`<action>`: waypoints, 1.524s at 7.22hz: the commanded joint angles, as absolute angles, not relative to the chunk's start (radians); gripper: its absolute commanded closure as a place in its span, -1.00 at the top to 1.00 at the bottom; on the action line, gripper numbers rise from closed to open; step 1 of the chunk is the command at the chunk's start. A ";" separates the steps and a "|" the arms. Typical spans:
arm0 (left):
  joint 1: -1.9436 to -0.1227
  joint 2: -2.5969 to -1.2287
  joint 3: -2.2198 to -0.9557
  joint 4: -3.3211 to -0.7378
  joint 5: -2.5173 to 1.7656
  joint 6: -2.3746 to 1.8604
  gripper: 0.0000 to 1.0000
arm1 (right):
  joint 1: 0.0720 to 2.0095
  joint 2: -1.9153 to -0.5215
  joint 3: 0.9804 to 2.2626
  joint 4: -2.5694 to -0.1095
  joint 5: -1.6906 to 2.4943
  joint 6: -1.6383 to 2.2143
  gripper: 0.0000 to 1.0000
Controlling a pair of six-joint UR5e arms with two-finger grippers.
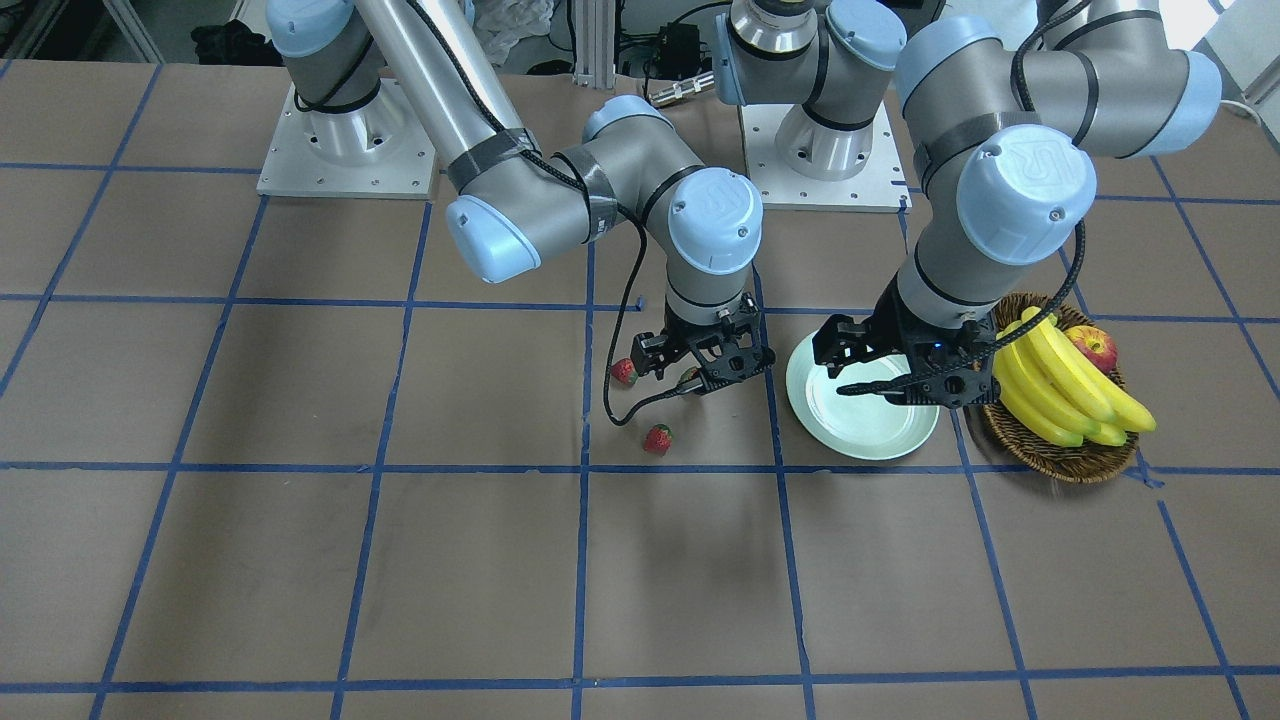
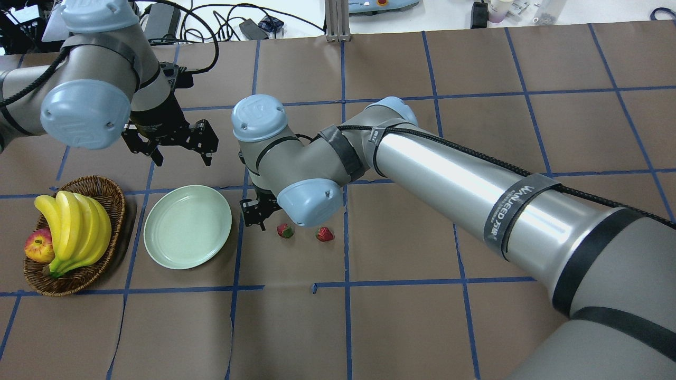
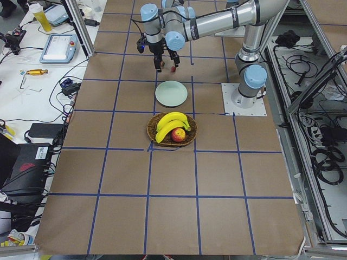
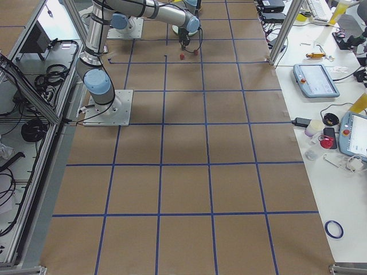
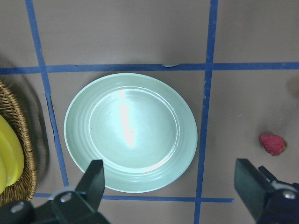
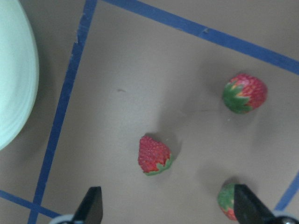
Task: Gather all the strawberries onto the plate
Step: 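Carry the strawberry to the table beside the plate and release, then raise the right arm away while the left gripper reaches toward the strawberry beside the plate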
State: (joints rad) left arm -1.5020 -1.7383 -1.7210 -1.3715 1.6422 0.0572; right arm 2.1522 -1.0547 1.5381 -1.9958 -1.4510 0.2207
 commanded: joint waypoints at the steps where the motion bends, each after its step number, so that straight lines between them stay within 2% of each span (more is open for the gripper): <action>1: -1.515 -1.741 -1.721 -1.371 1.640 -0.010 1.00 | 2.041 -1.185 1.529 -1.837 -1.456 0.209 1.00; 3: -1.583 -1.743 -1.729 -1.371 1.625 -0.136 1.00 | 1.906 -1.294 1.529 -1.696 -1.529 0.100 1.00; 5: -1.641 -1.769 -1.739 -1.371 1.533 -0.219 1.00 | 1.803 -1.362 1.529 -1.680 -1.572 0.043 1.00; 8: -1.712 -1.848 -1.776 -1.370 1.475 -0.325 1.00 | 1.695 -1.422 1.520 -1.600 -1.575 -0.069 1.00; 11: -1.713 -1.923 -1.833 -1.281 1.425 -0.351 0.97 | 1.683 -1.428 1.528 -1.592 -1.574 -0.067 1.00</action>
State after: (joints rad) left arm -1.7121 -1.8933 -1.8166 -1.3005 1.4335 -0.3449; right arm 1.6853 -1.4253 1.5229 -1.5975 -1.5741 -0.0664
